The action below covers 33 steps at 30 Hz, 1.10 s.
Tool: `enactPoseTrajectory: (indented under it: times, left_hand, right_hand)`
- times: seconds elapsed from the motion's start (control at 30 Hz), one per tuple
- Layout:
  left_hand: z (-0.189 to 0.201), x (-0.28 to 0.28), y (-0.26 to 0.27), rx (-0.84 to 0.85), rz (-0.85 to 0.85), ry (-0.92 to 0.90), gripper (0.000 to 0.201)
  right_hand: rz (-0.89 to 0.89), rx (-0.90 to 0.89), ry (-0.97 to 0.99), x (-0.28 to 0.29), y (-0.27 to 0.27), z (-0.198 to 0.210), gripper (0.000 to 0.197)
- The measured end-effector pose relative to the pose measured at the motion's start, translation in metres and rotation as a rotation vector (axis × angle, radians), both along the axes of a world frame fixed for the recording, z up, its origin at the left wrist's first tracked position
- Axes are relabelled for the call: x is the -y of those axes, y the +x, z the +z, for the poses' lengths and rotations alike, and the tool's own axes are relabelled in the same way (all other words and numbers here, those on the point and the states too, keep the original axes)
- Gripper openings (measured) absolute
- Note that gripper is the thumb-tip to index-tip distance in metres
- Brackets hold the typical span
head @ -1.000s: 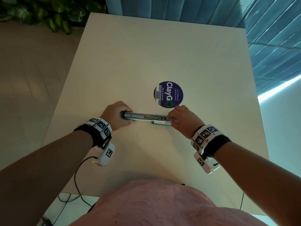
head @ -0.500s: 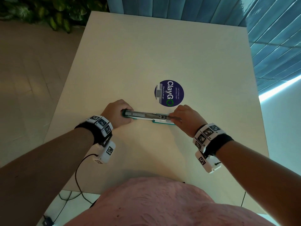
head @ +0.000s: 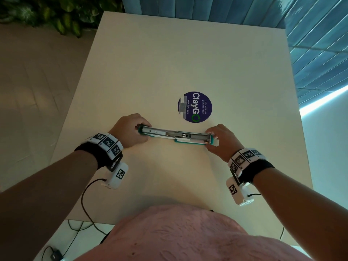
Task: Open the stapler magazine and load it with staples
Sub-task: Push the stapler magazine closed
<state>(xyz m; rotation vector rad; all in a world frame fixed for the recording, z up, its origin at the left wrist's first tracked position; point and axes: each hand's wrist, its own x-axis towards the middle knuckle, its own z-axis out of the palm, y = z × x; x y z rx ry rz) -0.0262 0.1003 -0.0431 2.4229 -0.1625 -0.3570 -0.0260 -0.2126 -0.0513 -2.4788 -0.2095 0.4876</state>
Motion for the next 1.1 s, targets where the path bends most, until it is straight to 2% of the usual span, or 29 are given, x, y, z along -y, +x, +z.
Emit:
enactPoseTrajectory:
  times: [0.2,0.4,0.63,0.8,0.97,1.1]
  left_hand:
    - [0.038,0.010,0.005,-0.026,0.034,-0.166,0.034]
    - [0.046,0.068,0.014,0.119,-0.152,-0.243,0.033]
    - [0.008,0.128,0.017,0.178,-0.466,-0.008,0.036]
    - [0.001,0.130,0.021,0.197,-0.476,0.014,0.036]
    - [0.001,0.137,0.024,0.129,-0.487,0.078,0.037]
    - [0.000,0.134,0.023,0.122,-0.464,0.027,0.039]
  right_hand:
    - [0.019,-0.006,0.031,0.002,0.004,-0.008,0.041]
    - [0.051,-0.027,0.013,0.004,0.010,-0.011,0.044]
    - [0.075,-0.021,-0.012,0.005,0.010,-0.011,0.042]
    - [0.076,-0.014,0.013,0.006,0.008,-0.011,0.042]
    - [0.063,-0.018,0.030,0.006,0.008,-0.012,0.044]
    - [0.052,-0.003,0.047,0.006,0.007,-0.013,0.042]
